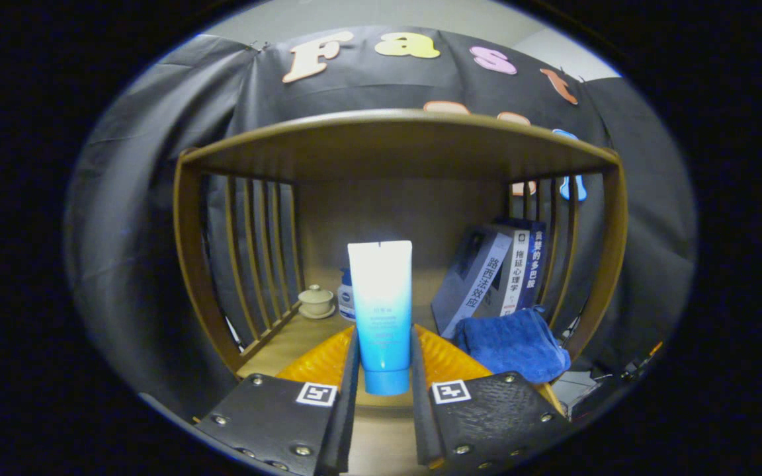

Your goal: Pull open the drawer, take out the items inside it, and place them on the countertop above the cabinet.

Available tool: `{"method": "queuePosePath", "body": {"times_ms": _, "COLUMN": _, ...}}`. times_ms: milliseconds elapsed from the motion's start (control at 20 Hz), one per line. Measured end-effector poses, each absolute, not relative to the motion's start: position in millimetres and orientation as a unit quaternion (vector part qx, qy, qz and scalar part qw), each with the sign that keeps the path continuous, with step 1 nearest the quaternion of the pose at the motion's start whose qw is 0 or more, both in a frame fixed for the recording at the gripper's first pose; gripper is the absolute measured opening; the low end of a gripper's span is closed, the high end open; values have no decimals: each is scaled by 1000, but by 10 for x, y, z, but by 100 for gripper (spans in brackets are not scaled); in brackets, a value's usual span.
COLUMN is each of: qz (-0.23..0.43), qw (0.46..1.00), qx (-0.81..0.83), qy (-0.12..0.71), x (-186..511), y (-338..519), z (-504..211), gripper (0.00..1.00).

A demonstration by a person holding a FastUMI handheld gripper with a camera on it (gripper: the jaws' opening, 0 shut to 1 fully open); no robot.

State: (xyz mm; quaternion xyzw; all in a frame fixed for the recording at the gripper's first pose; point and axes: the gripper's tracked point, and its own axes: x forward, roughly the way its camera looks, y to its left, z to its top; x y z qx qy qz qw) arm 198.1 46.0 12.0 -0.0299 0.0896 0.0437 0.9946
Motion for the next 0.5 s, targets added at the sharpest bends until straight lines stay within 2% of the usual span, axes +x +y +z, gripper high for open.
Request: {"method": "queuePosePath", "body": {"times_ms": 500, "qz": -23, "qw": 988, "qx": -58, "qy": 141, "x": 2813, "y": 325, "z": -894, "gripper": 38}}
